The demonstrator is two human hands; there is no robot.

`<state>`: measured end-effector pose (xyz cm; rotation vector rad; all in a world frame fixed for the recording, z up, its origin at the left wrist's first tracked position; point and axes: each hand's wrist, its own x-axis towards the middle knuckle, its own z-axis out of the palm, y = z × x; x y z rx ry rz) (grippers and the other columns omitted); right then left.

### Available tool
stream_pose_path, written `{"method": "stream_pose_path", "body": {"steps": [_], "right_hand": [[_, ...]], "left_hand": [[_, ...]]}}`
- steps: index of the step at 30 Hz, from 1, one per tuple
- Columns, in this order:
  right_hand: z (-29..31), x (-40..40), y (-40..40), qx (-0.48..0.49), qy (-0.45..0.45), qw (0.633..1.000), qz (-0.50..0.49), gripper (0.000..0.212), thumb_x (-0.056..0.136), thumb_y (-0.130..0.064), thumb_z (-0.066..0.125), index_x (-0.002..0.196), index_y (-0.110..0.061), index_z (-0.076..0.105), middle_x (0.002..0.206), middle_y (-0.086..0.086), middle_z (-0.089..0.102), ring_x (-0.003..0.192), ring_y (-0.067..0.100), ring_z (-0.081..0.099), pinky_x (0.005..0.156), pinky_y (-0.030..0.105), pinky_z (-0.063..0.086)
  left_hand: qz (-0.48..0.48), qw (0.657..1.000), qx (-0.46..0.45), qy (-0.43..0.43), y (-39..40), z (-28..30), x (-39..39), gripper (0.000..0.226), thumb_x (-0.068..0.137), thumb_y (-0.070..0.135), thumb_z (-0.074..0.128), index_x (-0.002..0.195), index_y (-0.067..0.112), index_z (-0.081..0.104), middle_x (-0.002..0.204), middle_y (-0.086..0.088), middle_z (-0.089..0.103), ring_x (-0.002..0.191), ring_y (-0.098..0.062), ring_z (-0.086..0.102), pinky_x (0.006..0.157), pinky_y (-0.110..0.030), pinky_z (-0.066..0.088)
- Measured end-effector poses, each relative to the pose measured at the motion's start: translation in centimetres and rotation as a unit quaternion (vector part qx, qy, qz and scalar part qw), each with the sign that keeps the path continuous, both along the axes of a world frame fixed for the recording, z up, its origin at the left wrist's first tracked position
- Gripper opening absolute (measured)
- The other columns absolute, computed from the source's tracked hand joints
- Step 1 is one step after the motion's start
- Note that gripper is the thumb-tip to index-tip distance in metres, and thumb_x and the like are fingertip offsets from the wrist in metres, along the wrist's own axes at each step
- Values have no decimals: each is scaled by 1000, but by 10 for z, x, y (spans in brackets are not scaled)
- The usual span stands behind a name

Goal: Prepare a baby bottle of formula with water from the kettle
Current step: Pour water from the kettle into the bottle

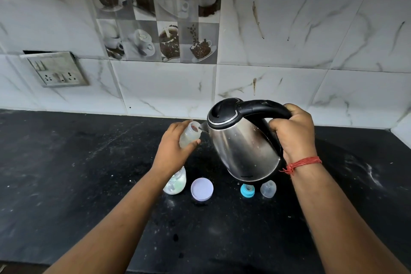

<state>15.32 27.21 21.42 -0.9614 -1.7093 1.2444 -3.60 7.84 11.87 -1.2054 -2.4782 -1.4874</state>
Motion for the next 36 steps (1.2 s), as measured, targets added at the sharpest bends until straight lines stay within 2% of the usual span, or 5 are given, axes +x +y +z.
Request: {"method": "stream_pose_path", "body": {"steps": [7, 14, 19, 28, 36], "right_hand": [[8, -4, -4, 84, -67, 994, -10, 19, 53, -14, 59, 70, -22, 60, 52, -6, 48, 60, 26, 51, 60, 48, 52], [21, -7, -9, 147, -118, 982, -21, 13, 64, -10, 62, 66, -19, 54, 54, -4, 49, 62, 26, 49, 57, 32, 37], [32, -12, -12, 192, -159, 968, -22, 15, 70, -7, 65, 71, -21, 58, 65, -3, 59, 70, 27, 57, 59, 31, 39], [41, -18, -13, 222, -173, 959, -12, 16, 67, -6, 62, 68, -19, 54, 59, -2, 54, 62, 25, 52, 54, 30, 33], [46, -22, -14, 234, -178, 956, -7, 18, 69, -7, 62, 66, -22, 53, 60, -4, 54, 62, 22, 53, 54, 29, 32]], "left_hand": [[-10, 1000, -15, 5, -6, -8, 1, 57, 89, 31, 78, 142, 22, 57, 133, 4, 58, 121, -13, 56, 105, -32, 45], [-20, 1000, -20, 0, -9, -10, 2, 57, 89, 31, 78, 142, 24, 57, 132, 7, 58, 122, -10, 54, 104, -27, 42], [-30, 999, -22, 7, -9, -13, 3, 55, 90, 30, 78, 141, 24, 58, 131, 10, 58, 121, -6, 54, 103, -22, 40], [-32, 999, -27, 8, -9, -14, 1, 55, 90, 32, 76, 141, 25, 57, 129, 13, 56, 119, -5, 53, 96, -10, 34], [-36, 999, -30, 14, -9, -13, -4, 55, 91, 34, 75, 141, 24, 57, 132, 11, 57, 119, -6, 54, 100, -21, 40]]}}
